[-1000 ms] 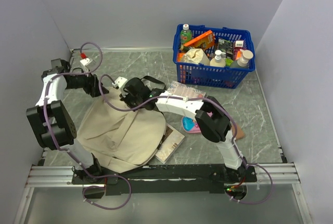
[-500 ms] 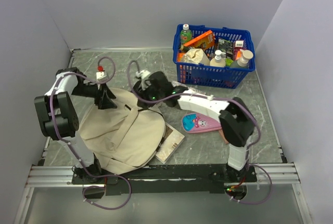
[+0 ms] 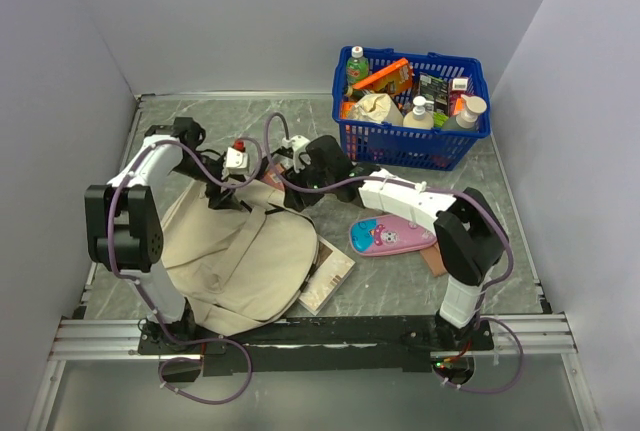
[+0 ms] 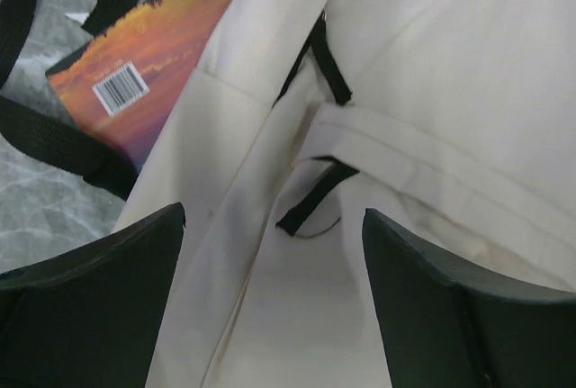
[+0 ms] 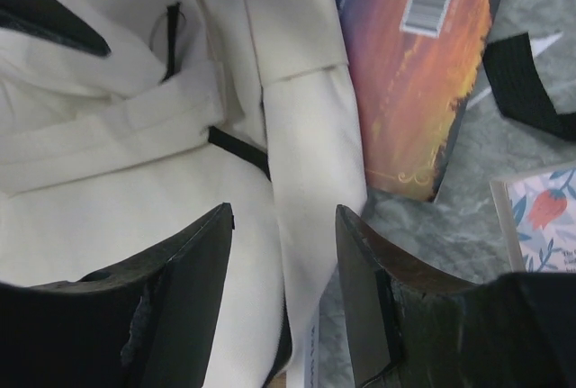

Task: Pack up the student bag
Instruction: Unzip the student bag at the center of the board.

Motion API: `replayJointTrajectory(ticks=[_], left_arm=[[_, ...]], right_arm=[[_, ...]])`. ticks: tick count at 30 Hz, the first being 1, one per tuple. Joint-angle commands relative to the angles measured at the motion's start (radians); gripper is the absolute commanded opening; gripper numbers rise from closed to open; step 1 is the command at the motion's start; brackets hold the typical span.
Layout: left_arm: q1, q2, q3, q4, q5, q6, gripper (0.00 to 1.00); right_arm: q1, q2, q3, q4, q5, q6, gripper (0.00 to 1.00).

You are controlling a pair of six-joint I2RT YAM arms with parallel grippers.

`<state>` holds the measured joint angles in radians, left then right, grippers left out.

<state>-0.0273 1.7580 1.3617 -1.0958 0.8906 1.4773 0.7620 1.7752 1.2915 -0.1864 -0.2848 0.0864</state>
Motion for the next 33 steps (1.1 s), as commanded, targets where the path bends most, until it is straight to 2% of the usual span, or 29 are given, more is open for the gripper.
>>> replayJointTrajectory(ticks=[1,6,10,17,20,23,24,25,30,33], left_arm=[[0.001,0.018,0.034,-0.041,-0.048,0.148,0.85],[-0.009,0.003,-0.022,-0.036,-0.094,0.189,0.81],[-0.039,-0.028,-0.076,0.033,-0.097,0.173,0.79],[-0.089,0.009,-0.058,0.066,-0.145,0.153,0.72],[-0.094,0.012,-0.067,0.066,-0.160,0.156,0.62],[-0.095,0.008,-0.079,0.066,-0.183,0.159,0.39],[-0.095,0.002,-0.082,0.066,-0.189,0.158,0.27],[-0.095,-0.003,-0.084,0.066,-0.193,0.159,0.22],[-0.095,-0.022,-0.076,0.050,-0.199,0.161,0.14],[-0.097,-0.029,-0.055,0.025,-0.187,0.160,0.08]], right_arm=[[-0.027,0.001,-0.038,0.018,-0.050,0.004,0.57],[-0.038,0.024,-0.037,0.022,-0.073,0.018,0.57],[-0.039,0.039,-0.038,0.034,-0.094,0.033,0.56],[-0.055,0.033,-0.063,0.062,-0.132,0.064,0.54],[-0.061,0.036,-0.067,0.068,-0.154,0.072,0.52],[-0.063,0.047,-0.064,0.071,-0.171,0.079,0.50],[-0.064,0.049,-0.058,0.071,-0.175,0.081,0.50],[-0.064,0.052,-0.057,0.071,-0.177,0.084,0.49],[-0.067,0.061,-0.044,0.079,-0.185,0.095,0.45],[-0.069,0.073,-0.029,0.079,-0.195,0.107,0.35]])
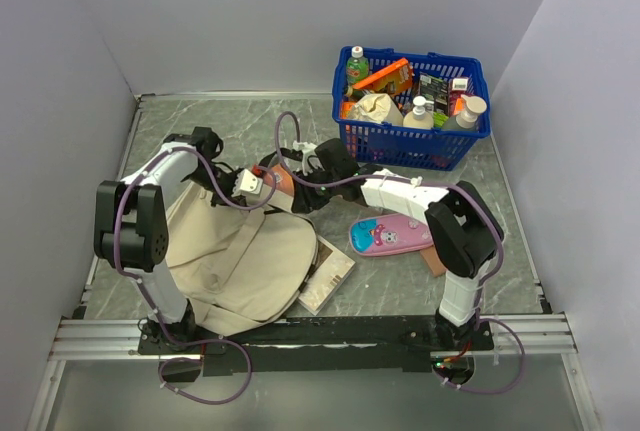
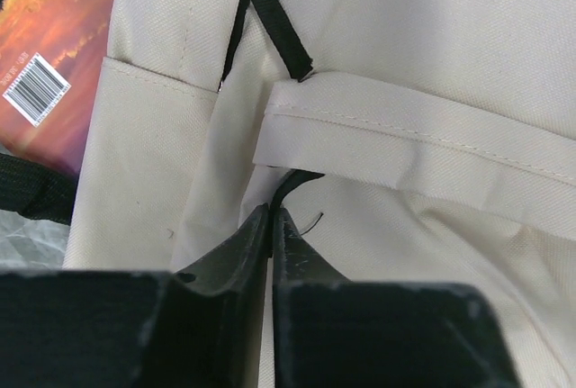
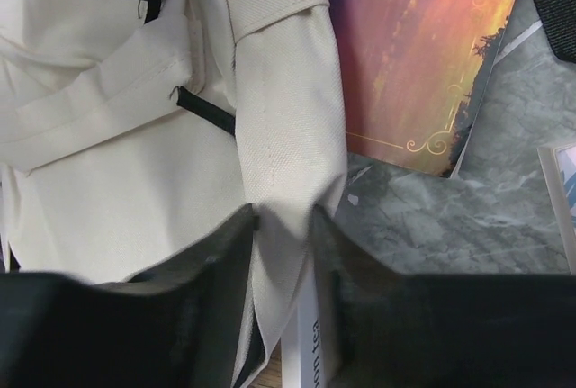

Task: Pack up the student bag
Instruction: Unzip the student bag at the center of the board.

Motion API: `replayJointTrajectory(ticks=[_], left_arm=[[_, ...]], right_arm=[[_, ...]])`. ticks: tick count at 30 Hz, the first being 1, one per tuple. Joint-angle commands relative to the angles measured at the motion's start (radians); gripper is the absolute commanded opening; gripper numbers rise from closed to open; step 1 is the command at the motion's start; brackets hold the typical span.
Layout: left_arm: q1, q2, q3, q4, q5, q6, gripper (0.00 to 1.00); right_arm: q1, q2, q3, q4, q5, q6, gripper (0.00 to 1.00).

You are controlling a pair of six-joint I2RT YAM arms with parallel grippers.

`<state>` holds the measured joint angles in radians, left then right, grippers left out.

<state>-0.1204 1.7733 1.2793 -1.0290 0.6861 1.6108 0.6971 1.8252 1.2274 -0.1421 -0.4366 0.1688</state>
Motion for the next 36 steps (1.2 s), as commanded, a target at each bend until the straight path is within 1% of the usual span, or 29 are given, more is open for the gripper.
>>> replayJointTrajectory(ticks=[1,2,3,5,8,9,15,19,25,28,33,36], left_arm=[[-0.005,-0.049,0.029,-0.049,0.023,0.029,0.06],[-0.008,-0.063,0.028,-0.057,0.024,0.028,0.05],[-0.010,-0.072,0.023,-0.060,0.024,0.029,0.01],[-0.013,-0.109,0.005,-0.068,0.024,0.032,0.01],[-0.015,-0.156,-0.027,-0.083,0.021,0.038,0.01],[-0.015,-0.164,-0.034,-0.085,0.020,0.038,0.01],[-0.015,-0.213,-0.074,-0.100,-0.019,0.028,0.01],[-0.015,-0.235,-0.126,-0.095,-0.036,0.017,0.02],[-0.015,-0.290,-0.215,-0.033,-0.068,-0.006,0.02],[-0.015,-0.302,-0.227,-0.023,-0.066,-0.014,0.02],[-0.015,-0.327,-0.228,-0.074,-0.076,-0.019,0.03],[-0.015,-0.368,-0.254,-0.109,-0.079,-0.009,0.03]], right_arm=[[-0.004,0.029,0.041,0.036,-0.047,0.028,0.33],[-0.002,0.034,0.044,0.039,-0.048,0.031,0.31],[-0.005,0.042,0.047,0.044,-0.050,0.037,0.26],[-0.010,0.048,0.056,0.047,-0.050,0.044,0.22],[-0.016,0.060,0.069,0.056,-0.063,0.057,0.11],[-0.018,0.066,0.072,0.059,-0.060,0.063,0.00],[-0.036,0.056,0.099,0.033,0.013,0.086,0.00],[-0.060,0.028,0.093,0.030,0.074,0.107,0.00],[-0.085,0.003,0.070,0.030,0.114,0.110,0.00],[-0.090,0.003,0.070,0.021,0.147,0.107,0.00],[-0.107,0.026,0.099,-0.017,0.194,0.113,0.00],[-0.120,0.040,0.129,-0.034,0.257,0.121,0.00]])
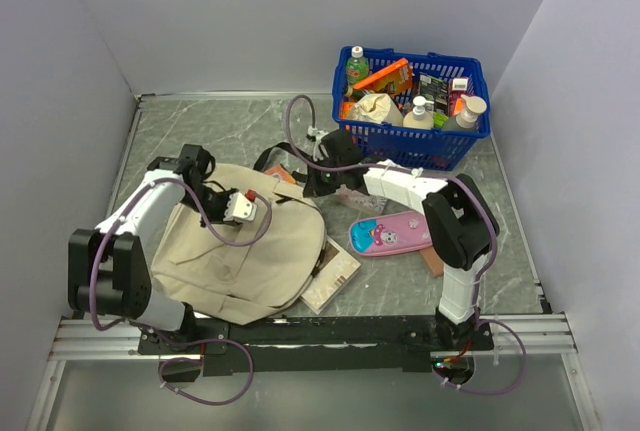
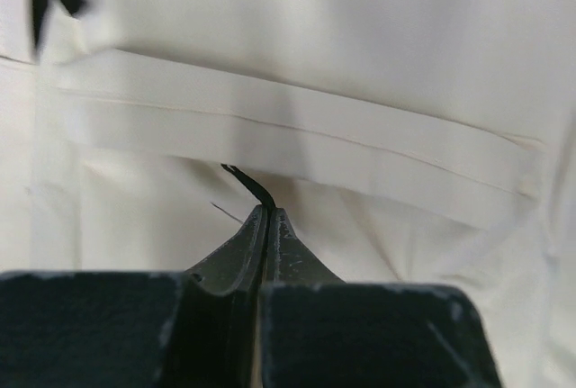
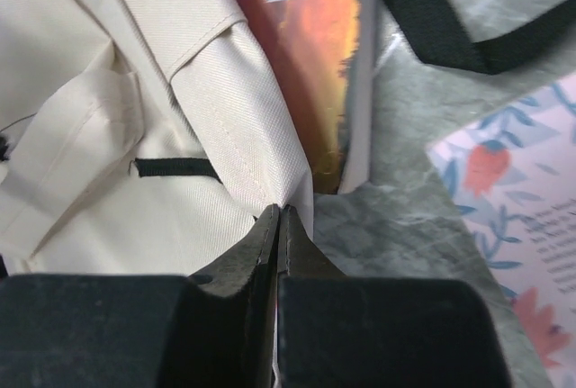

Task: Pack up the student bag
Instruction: Unzip the student bag at the center of the board.

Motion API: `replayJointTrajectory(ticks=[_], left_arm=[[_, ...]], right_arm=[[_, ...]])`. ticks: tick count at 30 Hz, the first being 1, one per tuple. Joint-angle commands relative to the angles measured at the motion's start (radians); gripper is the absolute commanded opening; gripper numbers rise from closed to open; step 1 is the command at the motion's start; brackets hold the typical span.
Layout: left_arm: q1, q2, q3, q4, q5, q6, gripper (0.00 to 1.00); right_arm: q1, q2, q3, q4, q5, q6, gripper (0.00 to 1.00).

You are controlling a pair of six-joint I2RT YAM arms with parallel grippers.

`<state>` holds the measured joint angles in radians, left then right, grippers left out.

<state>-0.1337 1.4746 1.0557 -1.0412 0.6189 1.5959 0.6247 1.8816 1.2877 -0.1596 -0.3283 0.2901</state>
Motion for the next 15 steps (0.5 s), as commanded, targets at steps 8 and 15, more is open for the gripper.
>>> replayJointTrajectory(ticks=[8,15], left_arm=[[0.000,-0.183,-0.135,-0.196,-0.074,-0.002,0.04],[0.000,-0.283,-0.220,-0.240,-0.096,-0.036,0.03]], right_arm=[[-0.059,-0.006,0.117,-0.047,0.302,0.053,0.00],[-0.042,0.007,0.130,-0.083,0.400,0.090,0.00]])
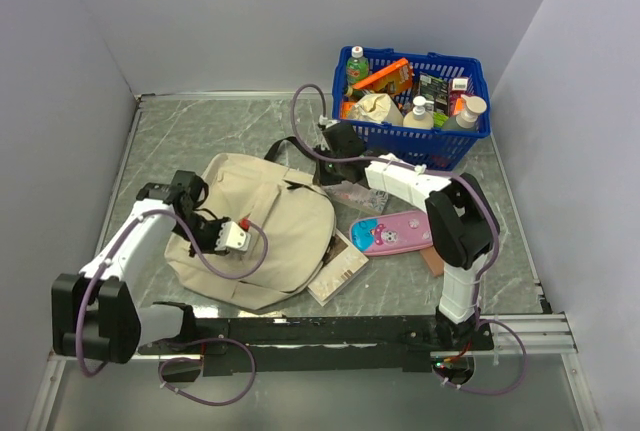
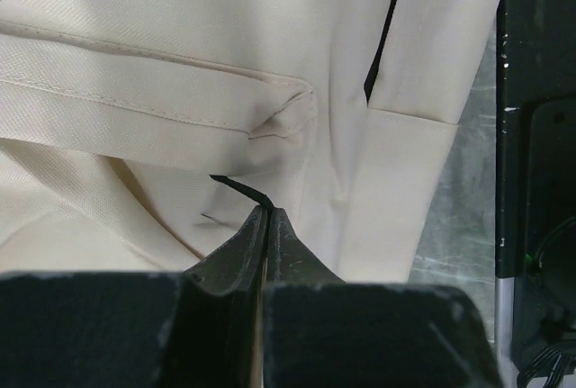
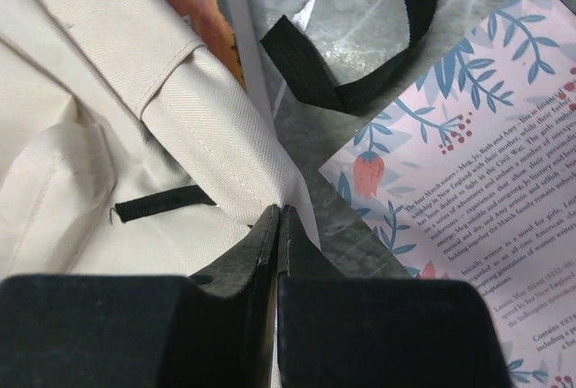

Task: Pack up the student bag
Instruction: Unzip the student bag at the center of the board.

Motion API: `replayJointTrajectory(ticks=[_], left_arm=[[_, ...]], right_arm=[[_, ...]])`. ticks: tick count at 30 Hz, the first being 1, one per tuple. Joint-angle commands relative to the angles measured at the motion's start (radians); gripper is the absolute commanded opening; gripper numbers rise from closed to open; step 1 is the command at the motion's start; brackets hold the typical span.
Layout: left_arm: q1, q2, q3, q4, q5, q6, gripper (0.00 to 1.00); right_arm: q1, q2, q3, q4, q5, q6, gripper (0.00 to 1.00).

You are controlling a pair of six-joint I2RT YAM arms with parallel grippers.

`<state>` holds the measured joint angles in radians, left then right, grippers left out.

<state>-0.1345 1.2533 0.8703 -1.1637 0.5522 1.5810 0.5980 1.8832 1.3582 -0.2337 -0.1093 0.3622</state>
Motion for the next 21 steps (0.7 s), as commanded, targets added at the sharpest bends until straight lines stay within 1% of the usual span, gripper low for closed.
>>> replayJointTrajectory(ticks=[1,2,3,4,5,6,8,9,10,11,12,14,15,16,17,18,19,21], left_arm=[[0.001,-0.081,-0.039,-0.122,-0.028,-0.038,0.04],[0.001,-0.090,-0.043,-0.125,-0.029,-0.042,0.05],[0.001,-0.098,-0.051,-0.120,-0.028,-0.052,0.06],[0.001,-0.120,-0.053,-0.111,-0.020,-0.080,0.10],[0.001,-0.130,-0.051,-0.096,-0.011,-0.107,0.21],[0.001,-0.138,-0.039,-0.040,0.003,-0.140,0.25],[0.003,-0.157,-0.014,0.057,0.064,-0.318,0.34],[0.004,-0.161,0.004,0.108,0.092,-0.387,0.35],[0.015,-0.164,0.010,0.192,0.116,-0.500,0.38],[0.018,-0.163,0.016,0.217,0.176,-0.533,0.46],[0.021,-0.161,0.021,0.240,0.202,-0.559,0.47],[0.026,-0.155,0.018,0.315,0.257,-0.636,0.48],[0.029,-0.153,0.006,0.361,0.262,-0.676,0.48],[0.047,-0.157,-0.005,0.401,0.267,-0.753,0.47],[0.065,-0.160,-0.017,0.471,0.288,-0.780,0.47],[0.087,-0.164,-0.045,0.507,0.301,-0.809,0.47],[0.132,-0.178,-0.059,0.539,0.313,-0.867,0.46],[0.196,-0.187,-0.097,0.607,0.339,-0.895,0.45]], right_arm=[[-0.007,0.005,0.070,-0.021,0.206,0.015,0.00],[-0.004,0.005,0.076,-0.033,0.221,0.015,0.04],[-0.001,0.002,0.082,-0.058,0.235,0.014,0.13],[0.005,-0.004,0.088,-0.065,0.247,0.014,0.24],[0.017,-0.025,0.087,-0.070,0.263,0.011,0.40],[0.026,-0.041,0.085,-0.075,0.276,0.011,0.45],[0.063,-0.093,0.075,-0.084,0.299,0.017,0.54],[0.075,-0.111,0.068,-0.082,0.307,0.020,0.57],[0.086,-0.128,0.059,-0.079,0.307,0.026,0.59],[0.098,-0.154,0.053,-0.079,0.300,0.037,0.61],[0.120,-0.163,0.048,-0.079,0.280,0.046,0.61],[0.149,-0.167,0.041,-0.079,0.264,0.073,0.61],[0.192,-0.158,0.047,-0.090,0.281,0.078,0.61],[0.216,-0.142,0.082,-0.107,0.308,0.080,0.61],[0.236,-0.106,0.103,-0.155,0.335,0.090,0.61],[0.273,-0.087,0.123,-0.173,0.362,0.093,0.61],[0.281,-0.069,0.154,-0.190,0.368,0.110,0.61],[0.289,-0.036,0.160,-0.208,0.353,0.164,0.59]])
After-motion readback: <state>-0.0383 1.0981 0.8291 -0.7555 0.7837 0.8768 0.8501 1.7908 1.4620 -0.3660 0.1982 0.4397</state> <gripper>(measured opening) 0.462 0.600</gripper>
